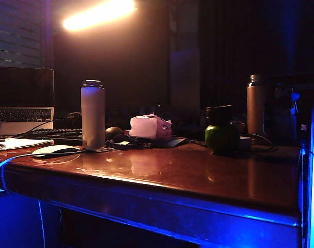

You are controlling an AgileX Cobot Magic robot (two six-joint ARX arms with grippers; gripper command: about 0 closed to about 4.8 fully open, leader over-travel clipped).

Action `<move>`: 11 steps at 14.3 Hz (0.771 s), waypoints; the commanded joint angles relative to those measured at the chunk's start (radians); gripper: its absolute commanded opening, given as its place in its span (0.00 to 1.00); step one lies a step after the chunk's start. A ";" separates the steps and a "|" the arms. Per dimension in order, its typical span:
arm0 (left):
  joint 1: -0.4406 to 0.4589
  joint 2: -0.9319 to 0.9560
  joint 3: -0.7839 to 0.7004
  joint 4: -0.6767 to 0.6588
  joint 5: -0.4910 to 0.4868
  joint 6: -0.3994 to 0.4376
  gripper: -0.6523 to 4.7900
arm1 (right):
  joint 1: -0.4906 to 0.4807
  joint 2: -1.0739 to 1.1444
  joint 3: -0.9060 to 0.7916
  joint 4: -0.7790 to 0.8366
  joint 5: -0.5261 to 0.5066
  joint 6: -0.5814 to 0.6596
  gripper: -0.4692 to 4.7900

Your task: Stack the black thermos bottle cap from the table onto the green apple.

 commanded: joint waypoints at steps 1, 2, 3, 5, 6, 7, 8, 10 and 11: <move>0.000 0.000 -0.007 -0.013 -0.001 0.008 0.12 | 0.000 0.000 -0.006 -0.002 0.001 -0.003 0.08; 0.000 0.000 -0.007 -0.013 -0.001 0.008 0.12 | 0.000 0.000 -0.006 -0.002 0.001 -0.003 0.08; 0.000 0.000 -0.007 -0.013 -0.001 0.008 0.12 | 0.000 0.000 -0.006 -0.002 0.001 -0.003 0.08; 0.000 0.000 -0.007 -0.013 -0.001 0.008 0.12 | 0.000 0.000 -0.006 -0.002 0.001 -0.003 0.08; 0.000 0.000 -0.007 -0.013 -0.001 0.008 0.12 | 0.000 0.000 -0.006 -0.001 0.001 -0.003 0.08; 0.000 0.000 -0.008 -0.012 -0.001 0.008 0.12 | -0.003 -0.009 -0.006 0.000 0.001 -0.003 0.08; 0.002 -0.012 -0.008 -0.011 -0.001 0.008 0.12 | -0.006 -0.008 -0.006 0.000 0.001 -0.003 0.08; 0.005 -0.054 -0.007 -0.011 -0.001 0.008 0.12 | -0.040 -0.008 -0.007 0.003 0.000 -0.003 0.08; 0.015 -0.084 -0.007 -0.011 0.000 0.008 0.12 | -0.073 -0.008 -0.008 0.008 0.001 -0.003 0.08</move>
